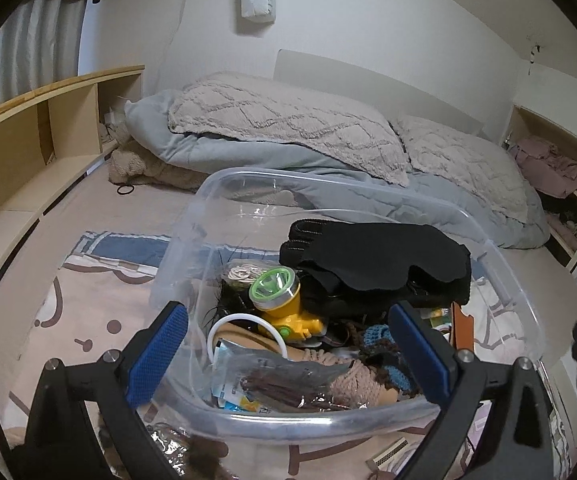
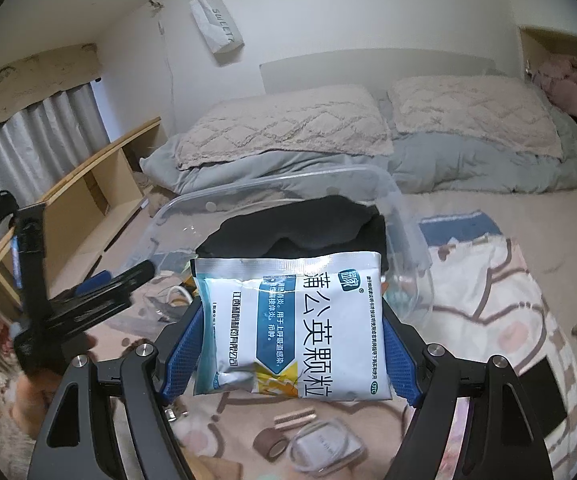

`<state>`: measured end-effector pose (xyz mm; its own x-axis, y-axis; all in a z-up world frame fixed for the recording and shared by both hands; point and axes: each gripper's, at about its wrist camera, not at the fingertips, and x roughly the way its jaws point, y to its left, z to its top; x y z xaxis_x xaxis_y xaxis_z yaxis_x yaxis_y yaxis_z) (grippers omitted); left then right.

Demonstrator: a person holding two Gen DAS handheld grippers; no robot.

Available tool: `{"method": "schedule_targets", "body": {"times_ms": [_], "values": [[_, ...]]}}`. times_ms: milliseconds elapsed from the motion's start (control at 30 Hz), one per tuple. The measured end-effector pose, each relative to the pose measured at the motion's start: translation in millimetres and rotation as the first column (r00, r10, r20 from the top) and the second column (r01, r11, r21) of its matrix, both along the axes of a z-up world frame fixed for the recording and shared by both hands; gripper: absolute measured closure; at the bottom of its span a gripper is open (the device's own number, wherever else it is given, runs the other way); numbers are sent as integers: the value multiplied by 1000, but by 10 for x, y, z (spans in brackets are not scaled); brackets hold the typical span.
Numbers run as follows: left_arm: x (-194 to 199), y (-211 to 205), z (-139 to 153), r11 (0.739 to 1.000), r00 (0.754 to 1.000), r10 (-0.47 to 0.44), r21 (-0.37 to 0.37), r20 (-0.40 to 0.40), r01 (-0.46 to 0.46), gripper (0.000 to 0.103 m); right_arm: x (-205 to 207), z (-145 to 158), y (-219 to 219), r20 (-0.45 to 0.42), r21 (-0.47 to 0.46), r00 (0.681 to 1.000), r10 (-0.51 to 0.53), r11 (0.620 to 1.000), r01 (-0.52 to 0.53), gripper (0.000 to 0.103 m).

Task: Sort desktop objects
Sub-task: 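Lower the white sachet into the box with the left tool while the right tool lowers the blue-white sachet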

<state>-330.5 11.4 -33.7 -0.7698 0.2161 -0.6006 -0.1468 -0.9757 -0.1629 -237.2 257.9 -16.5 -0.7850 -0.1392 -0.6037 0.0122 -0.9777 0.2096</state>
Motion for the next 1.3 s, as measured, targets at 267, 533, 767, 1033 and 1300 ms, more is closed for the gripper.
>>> {"method": "schedule_targets", "body": {"times_ms": [267,533,767,1033,1300], "values": [[23,-102,18,1000,1000,3,21,-8,-3,2,-259,-81,68,20,52,1000,-11,999,10,24],[21,-152,7,999,1000,0,48,0,0,2,-533,-258,44,62,-11,997,-49,999,50,24],[4,-165,-32,998,1000,-23,60,13,23,2,-682,-412,-21,98,0,991,-91,996,92,24],[20,-129,-38,998,1000,-29,61,9,28,2,-747,-510,11,115,36,981,-154,988,151,11],[35,-98,-13,998,999,-35,54,4,35,2,-714,-500,45,117,42,981,-153,988,149,4]]}}
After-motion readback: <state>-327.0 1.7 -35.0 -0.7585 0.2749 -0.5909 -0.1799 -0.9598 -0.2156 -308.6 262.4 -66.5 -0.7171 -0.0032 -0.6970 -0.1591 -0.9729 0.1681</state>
